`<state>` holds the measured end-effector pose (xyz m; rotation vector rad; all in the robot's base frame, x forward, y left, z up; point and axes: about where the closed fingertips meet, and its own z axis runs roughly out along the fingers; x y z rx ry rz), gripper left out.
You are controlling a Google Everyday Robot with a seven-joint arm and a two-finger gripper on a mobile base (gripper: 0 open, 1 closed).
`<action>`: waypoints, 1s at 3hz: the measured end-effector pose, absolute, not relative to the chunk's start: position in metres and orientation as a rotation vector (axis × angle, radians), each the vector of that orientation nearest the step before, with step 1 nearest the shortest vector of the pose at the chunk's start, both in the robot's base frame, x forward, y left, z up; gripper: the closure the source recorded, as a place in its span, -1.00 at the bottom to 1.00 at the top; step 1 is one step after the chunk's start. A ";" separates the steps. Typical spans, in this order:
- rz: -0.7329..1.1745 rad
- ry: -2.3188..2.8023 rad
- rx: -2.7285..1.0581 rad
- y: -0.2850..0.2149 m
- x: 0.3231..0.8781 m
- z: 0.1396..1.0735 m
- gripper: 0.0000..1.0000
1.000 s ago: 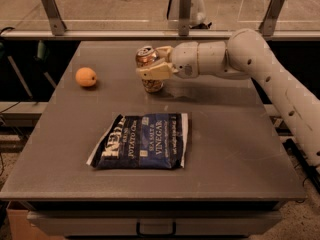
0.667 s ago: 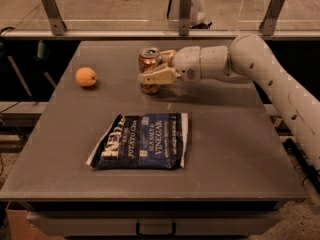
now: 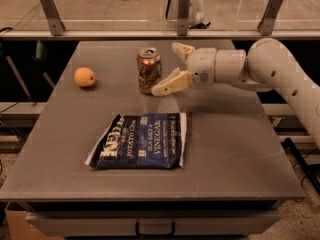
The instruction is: Place orange can upright
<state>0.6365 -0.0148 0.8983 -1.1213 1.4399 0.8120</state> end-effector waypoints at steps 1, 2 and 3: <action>0.696 1.432 -1.056 -0.061 0.608 0.936 -1.00; 0.559 1.367 -1.005 -0.090 0.566 0.989 -1.00; 0.487 1.342 -0.965 -0.114 0.546 1.011 -1.00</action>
Offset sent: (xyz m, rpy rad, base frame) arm -0.1491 -0.1859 0.1709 0.0141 -0.3720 -0.4471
